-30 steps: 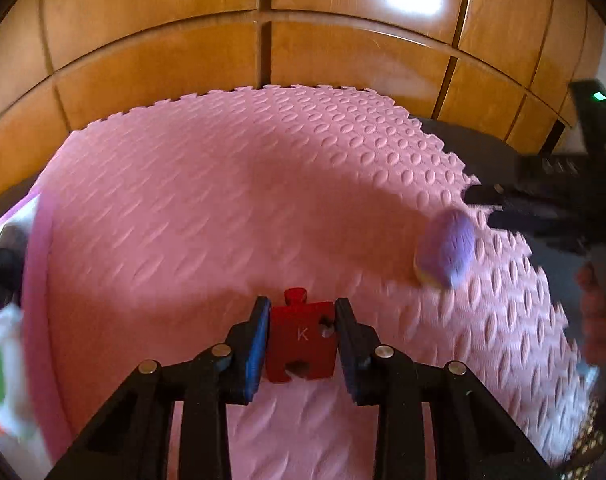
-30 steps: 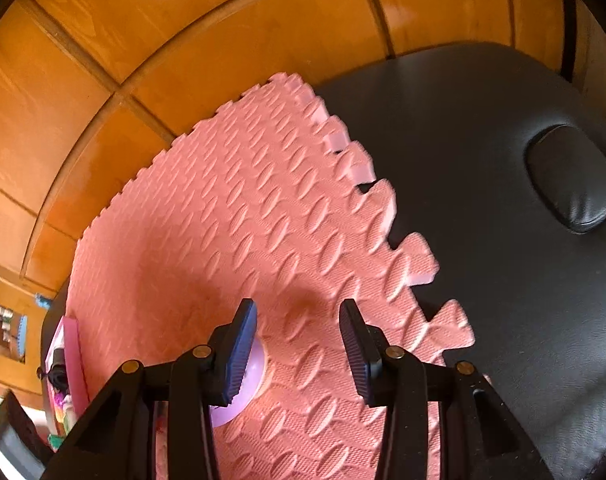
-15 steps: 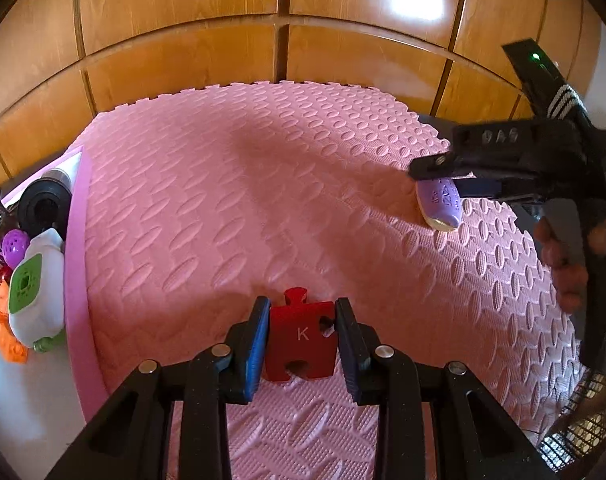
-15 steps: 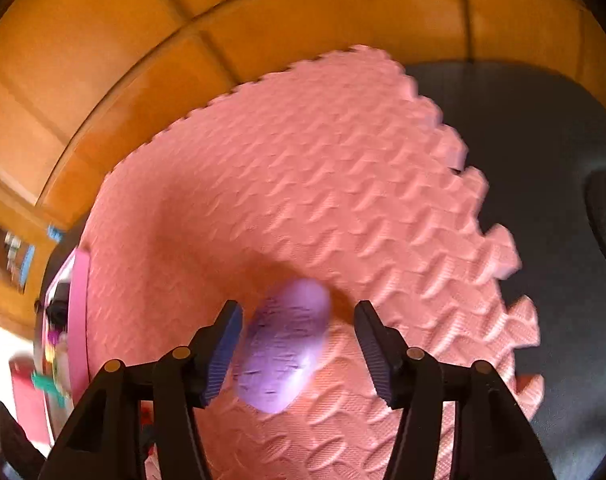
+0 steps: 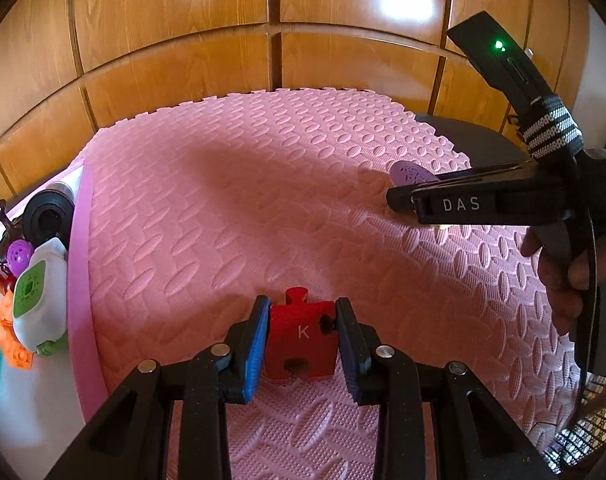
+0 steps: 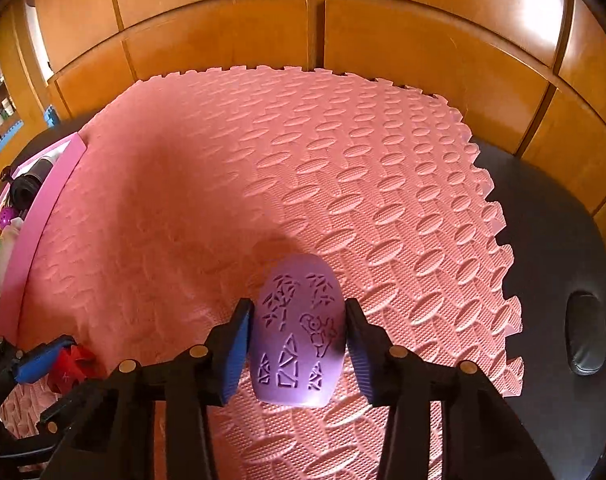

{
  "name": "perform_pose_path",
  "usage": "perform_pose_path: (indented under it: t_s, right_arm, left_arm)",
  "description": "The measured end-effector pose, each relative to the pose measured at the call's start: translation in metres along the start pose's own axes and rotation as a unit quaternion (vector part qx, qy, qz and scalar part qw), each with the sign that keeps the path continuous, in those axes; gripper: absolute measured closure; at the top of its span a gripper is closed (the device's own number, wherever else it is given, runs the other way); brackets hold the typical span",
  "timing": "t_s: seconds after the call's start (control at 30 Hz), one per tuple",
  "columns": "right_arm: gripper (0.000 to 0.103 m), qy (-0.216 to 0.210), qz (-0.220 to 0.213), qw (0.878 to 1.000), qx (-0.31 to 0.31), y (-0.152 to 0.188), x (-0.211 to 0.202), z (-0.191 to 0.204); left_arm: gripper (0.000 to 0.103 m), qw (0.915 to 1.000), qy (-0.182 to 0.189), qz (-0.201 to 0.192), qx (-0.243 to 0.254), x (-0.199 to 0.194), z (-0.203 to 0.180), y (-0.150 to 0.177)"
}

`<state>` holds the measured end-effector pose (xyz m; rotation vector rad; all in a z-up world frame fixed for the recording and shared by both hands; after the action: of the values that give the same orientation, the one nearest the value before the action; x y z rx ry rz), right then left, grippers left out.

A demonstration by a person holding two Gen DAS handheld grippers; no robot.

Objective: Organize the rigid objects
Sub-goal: 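Grasp the lavender patterned egg with the right gripper, then carry the red puzzle piece into the tray and open left while right holds the egg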

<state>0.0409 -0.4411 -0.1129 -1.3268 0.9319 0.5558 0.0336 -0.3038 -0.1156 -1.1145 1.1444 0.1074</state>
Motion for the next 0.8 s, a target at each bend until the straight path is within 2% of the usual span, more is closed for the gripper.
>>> perform_pose_path:
  t_s: [0.8]
  right_arm:
    - [0.059, 0.010, -0.022, 0.999, -0.031, 0.0025, 0.0003, 0.0051]
  left_arm:
    - [0.070, 0.9999, 0.007, -0.006, -0.005, -0.0008, 0.0008, -0.0002]
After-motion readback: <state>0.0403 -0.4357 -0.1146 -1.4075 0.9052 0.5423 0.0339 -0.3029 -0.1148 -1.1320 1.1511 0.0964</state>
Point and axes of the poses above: each gripper's, at about its wrist camera, not at the fingertips, and x roughly the way its jaws point, z to its left, y to its underside, the point moved 5 cm from there along x, roughly the way its jaws point
